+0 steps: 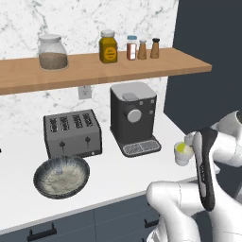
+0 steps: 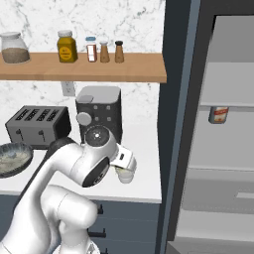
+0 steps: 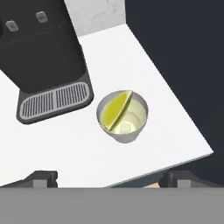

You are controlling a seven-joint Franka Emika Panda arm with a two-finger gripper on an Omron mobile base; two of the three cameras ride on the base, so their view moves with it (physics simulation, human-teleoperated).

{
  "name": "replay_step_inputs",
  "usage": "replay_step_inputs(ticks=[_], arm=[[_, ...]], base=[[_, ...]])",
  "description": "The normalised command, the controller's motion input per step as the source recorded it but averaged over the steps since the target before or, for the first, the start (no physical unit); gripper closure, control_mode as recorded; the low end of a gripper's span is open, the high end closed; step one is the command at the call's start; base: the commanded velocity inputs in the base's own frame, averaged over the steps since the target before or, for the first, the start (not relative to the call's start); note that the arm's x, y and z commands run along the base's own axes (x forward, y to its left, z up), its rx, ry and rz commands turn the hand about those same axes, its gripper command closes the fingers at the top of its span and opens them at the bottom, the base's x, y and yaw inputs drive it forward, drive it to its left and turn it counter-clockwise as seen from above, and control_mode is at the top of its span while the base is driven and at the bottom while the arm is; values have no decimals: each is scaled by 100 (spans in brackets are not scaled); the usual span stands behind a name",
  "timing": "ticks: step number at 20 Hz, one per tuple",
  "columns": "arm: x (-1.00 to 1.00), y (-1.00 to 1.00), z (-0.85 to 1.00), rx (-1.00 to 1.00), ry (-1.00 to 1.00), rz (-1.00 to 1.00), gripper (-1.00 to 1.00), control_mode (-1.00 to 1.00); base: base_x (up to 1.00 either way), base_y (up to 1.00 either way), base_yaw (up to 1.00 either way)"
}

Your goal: Grab a lemon wedge from the fridge and one ice cube from the ice bowl, and put them in the glass of lemonade.

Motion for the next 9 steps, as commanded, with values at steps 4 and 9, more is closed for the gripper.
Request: replay_step_inputs(ticks=[4, 9], arm=[[-18, 61, 67, 0, -1, 11, -100, -100], [-4, 60, 89, 0, -1, 9, -100, -100]], base=[[0, 0, 0], [0, 0, 0]])
